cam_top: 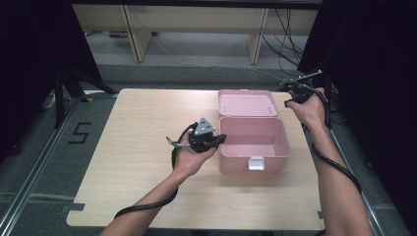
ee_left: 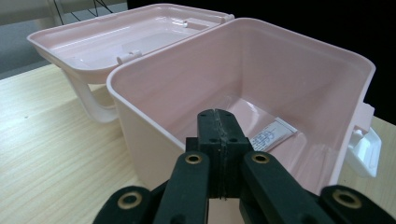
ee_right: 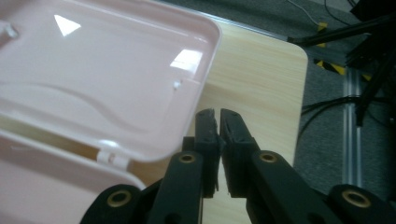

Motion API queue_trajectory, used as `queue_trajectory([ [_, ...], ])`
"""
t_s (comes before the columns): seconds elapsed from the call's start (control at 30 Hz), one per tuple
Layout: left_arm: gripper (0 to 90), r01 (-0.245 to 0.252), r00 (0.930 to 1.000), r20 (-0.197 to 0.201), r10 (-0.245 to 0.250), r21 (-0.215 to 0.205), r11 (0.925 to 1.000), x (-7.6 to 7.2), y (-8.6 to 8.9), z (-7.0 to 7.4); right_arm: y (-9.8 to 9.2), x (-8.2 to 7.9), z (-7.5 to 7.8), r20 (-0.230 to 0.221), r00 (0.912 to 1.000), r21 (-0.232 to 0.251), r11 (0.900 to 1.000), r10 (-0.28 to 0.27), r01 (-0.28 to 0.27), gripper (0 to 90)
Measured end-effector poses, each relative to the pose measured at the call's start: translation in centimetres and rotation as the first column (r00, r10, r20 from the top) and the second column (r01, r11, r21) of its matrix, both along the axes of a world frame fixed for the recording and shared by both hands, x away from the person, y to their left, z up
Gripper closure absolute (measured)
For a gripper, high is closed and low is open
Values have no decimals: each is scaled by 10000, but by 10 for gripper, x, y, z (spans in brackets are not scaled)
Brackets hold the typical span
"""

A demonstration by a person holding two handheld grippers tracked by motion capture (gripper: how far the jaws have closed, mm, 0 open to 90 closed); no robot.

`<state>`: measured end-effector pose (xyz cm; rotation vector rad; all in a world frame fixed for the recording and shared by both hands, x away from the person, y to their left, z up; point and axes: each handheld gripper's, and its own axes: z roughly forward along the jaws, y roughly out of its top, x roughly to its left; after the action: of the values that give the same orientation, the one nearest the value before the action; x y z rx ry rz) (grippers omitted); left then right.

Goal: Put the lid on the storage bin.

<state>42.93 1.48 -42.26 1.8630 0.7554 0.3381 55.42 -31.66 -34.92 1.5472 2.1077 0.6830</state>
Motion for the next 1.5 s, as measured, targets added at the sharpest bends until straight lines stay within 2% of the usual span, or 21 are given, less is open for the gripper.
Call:
queue_trajectory([
  [0.13, 900, -10, 10000, 32, 10, 75, 10000, -2, 0, 3, 5, 13, -6, -301, 9993, 316, 9992, -220, 229, 827],
  [0.23, 900, -7, 9999, 168, 5, 84, 10000, -5, 1, 7, 9, 22, -9, -401, 9990, 148, 9997, -192, 198, 813],
  [0.27, 900, -31, 9999, 154, 29, 155, 9999, -5, 1, 8, 12, 24, -10, -534, 9982, 307, 9991, -278, 295, 812],
  [0.33, 900, -105, 9999, 72, 104, 134, 9999, -6, 2, 8, 13, 30, -12, -530, 9985, 95, 9998, -160, 165, 811],
  [0.4, 900, -112, 9999, 68, 112, 50, 9999, -5, 2, 8, 18, 31, -13, -902, 9946, 408, 9977, -504, 542, 810],
  [0.43, 900, -113, 9999, 60, 112, 32, 9999, -5, 2, 8, 16, 34, -15, -708, 9970, 179, 9993, -310, 323, 810],
  [0.57, 900, -30, 10000, 25, 30, 18, 10000, -6, 1, 6, 19, 40, -18, -823, 9959, 205, 9990, -380, 398, 802],
  [0.6, 900, -17, 10000, 42, 17, 45, 10000, -6, 0, 6, 21, 41, -19, -933, 9942, 326, 9978, -542, 574, 802],
  [0.63, 900, 8, 10000, 60, -9, 59, 10000, -6, 0, 6, 20, 43, -20, -806, 9958, 110, 9990, -434, 445, 802],
  [0.67, 900, 46, 10000, 60, -46, 35, 10000, -7, -1, 5, 23, 42, -20, -1011, 9924, 436, 9963, -696, 743, 802],
  [0.7, 900, 69, 9999, 81, -69, 35, 10000, -7, -1, 5, 22, 44, -21, -935, 9947, 202, 9988, -429, 450, 802],
  [0.77, 900, 142, 9998, 104, -143, 59, 9999, -6, -2, 3, 23, 46, -24, -889, 9943, 206, 9979, -587, 608, 803],
  [0.8, 900, 87, 9999, 127, -87, 53, 9999, -6, -3, 3, 22, 47, -25, -846, 9952, 36, 9987, -500, 504, 804],
  [1.0, 900, 174, 9998, 93, -174, 35, 9998, -7, -3, 0, 20, 50, -28, -747, 9960, -35, 9988, -492, 490, 807],
  [1.07, 900, 225, 9997, 37, -225, 23, 9997, -6, -4, -2, 24, 49, -28, -978, 9912, 240, 9954, -896, 924, 810],
  [1.1, 900, 196, 9998, -6, -196, 141, 9997, -7, -3, -3, 21, 51, -30, -746, 9956, -4, 9984, -563, 564, 811],
  [1.13, 900, 234, 9997, -20, -233, 120, 9997, -7, -4, -3, 23, 51, -30, -925, 9937, 18, 9980, -629, 633, 813],
  [1.2, 900, 257, 9997, -25, -257, 157, 9995, -7, -4, -3, 23, 52, -30, -962, 9931, 43, 9977, -670, 677, 819],
  [1.3, 900, 279, 9996, -29, -279, 103, 9996, -7, -6, -4, 22, 54, -34, -773, 9956, -67, 9986, -529, 525, 831],
  [1.37, 900, 319, 9995, -54, -319, 140, 9994, -8, -6, -4, 24, 54, -34, -960, 9926, -31, 9973, -737, 738, 837],
  [1.5, 900, 345, 9994, -64, -344, 157, 9993, -8, -7, -5, 25, 54, -34, -939, 9918, 23, 9962, -865, 871, 852],
])
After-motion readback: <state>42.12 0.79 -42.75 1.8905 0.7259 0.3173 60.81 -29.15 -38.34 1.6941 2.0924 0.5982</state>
